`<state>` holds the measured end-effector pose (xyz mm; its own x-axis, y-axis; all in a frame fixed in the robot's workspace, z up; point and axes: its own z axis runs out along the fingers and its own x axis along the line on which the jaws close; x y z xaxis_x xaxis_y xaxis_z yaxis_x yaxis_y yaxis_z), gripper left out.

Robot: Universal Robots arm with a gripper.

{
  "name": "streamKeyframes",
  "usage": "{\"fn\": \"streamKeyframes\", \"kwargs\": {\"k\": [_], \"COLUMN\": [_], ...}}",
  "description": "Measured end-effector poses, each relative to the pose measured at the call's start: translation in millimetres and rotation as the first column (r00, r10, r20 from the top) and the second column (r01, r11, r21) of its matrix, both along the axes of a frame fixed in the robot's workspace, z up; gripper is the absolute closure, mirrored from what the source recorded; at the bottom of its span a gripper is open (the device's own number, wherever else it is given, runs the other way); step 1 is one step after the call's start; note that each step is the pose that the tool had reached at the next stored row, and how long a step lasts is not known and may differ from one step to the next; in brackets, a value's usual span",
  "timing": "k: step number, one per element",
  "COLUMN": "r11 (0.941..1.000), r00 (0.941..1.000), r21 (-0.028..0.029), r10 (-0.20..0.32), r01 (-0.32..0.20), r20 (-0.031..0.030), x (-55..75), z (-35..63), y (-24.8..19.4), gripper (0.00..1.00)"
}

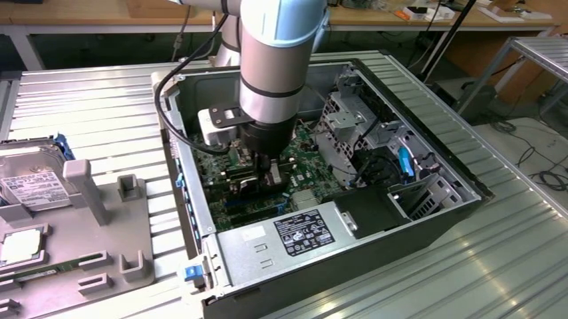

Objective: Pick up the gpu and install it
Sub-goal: 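Insert the gpu into the slot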

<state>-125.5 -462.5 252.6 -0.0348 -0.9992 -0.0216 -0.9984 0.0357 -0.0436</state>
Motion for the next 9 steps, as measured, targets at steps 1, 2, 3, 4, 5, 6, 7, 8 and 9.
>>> {"fn": "streamKeyframes", "kwargs": {"k": [1, 2, 3, 4, 5, 6, 7, 8, 9], "r11": [1.0000, 1.0000, 1.0000, 1.0000, 1.0000, 1.0000, 1.0000, 1.0000, 1.0000], "r00": [1.0000, 1.0000, 1.0000, 1.0000, 1.0000, 1.0000, 1.0000, 1.0000, 1.0000], "r21": [-0.0002, -0.0002, -0.0005, -0.0007, -0.0006, -0.0004, 0.0000, 0.0007, 0.0015], "r10": [0.000, 0.000, 0.000, 0.000, 0.000, 0.000, 0.000, 0.000, 0.000], "r01": [0.000, 0.000, 0.000, 0.000, 0.000, 0.000, 0.000, 0.000, 0.000], "r20": [-0.0002, -0.0004, -0.0002, -0.0001, -0.0001, 0.0000, 0.0001, 0.0000, 0.0002], "x": [-0.6, -0.9, -1.1, -1.2, -1.3, -1.3, -1.3, -1.3, -1.3], "z": [-0.8, -1.4, -2.2, -2.9, -3.3, -3.4, -3.4, -2.4, -0.9], "y": [0.1, 0.1, 0.1, 0.1, 0.1, 0.2, 0.3, 0.4, 0.4], "gripper": [0.73, 0.73, 0.73, 0.73, 0.73, 0.73, 0.73, 0.73, 0.73]}}
